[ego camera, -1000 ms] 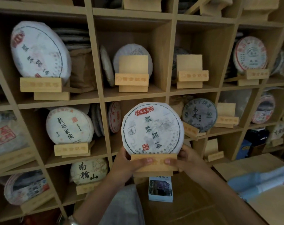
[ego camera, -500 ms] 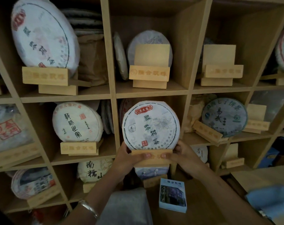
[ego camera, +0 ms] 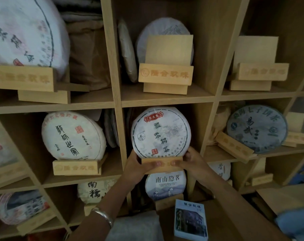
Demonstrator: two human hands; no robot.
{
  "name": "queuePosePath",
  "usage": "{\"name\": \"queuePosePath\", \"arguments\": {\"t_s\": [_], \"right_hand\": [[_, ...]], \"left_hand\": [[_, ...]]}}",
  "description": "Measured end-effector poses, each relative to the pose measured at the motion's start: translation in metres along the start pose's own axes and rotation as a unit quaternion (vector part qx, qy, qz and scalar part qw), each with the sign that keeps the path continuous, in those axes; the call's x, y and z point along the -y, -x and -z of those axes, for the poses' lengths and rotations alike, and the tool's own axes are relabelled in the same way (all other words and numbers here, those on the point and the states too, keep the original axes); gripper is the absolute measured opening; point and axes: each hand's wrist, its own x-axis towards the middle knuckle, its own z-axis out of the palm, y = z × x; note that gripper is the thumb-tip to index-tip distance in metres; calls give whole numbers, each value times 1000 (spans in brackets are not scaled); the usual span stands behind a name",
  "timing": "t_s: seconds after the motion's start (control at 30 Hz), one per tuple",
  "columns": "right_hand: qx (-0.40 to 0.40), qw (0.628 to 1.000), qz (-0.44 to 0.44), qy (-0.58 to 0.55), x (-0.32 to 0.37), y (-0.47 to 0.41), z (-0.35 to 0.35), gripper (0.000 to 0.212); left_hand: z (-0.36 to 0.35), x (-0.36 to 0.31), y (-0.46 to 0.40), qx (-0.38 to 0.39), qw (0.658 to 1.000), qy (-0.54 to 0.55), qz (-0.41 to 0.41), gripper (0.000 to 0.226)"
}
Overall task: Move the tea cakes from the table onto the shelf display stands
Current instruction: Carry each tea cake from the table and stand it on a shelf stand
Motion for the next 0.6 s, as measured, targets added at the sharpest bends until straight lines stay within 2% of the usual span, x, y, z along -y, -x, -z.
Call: {"name": "queuePosePath", "arguments": {"t_s": [0.17,0.47,0.6], "right_hand": [[19,1000,2,1,1,-13,2,68],[29,999,6,16,3,-24,-1,65],[31,999,10,22,1,-23,0,65]], "left_hand": [[-5,10,-14,-10,1000,4,-1,83],[-6,11,-26,-33,999,-19,16,92],[-9,10,-23,-43,999,-14,13,89]]}}
